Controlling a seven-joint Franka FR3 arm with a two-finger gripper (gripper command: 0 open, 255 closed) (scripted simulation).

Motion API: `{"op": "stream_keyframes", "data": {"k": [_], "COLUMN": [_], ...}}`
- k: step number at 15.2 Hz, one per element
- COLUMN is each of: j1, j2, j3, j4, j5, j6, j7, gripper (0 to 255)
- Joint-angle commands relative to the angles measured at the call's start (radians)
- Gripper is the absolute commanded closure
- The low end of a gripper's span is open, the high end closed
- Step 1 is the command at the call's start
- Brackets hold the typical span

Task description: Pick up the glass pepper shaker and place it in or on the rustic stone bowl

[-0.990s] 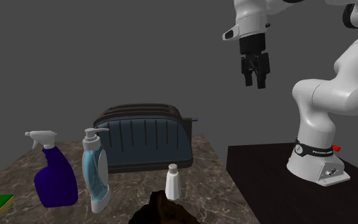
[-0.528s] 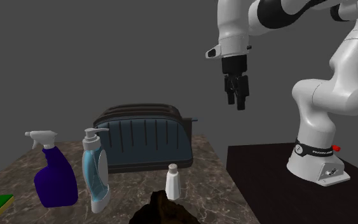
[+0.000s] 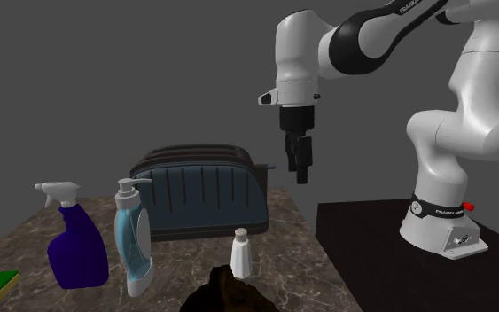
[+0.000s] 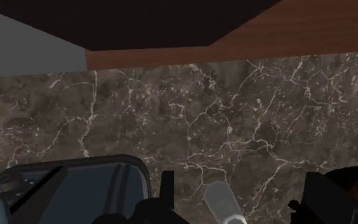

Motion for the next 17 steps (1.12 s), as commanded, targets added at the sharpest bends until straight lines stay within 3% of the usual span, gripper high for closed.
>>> {"op": "stream_keyframes", "data": {"k": [1,12,17], "j1": [0.004,0.025,0.029], "j2": [0.074,0.458,0.507], "j3": [0.005,0.024,0.025], "j4": [0.031,0.287,0.279], "j5": [0.002,-0.011,-0.010], "j6": [0.062,0.281,0.337], "j7": [0.001,0.023,0.023], "gripper": [0,0,0]}}
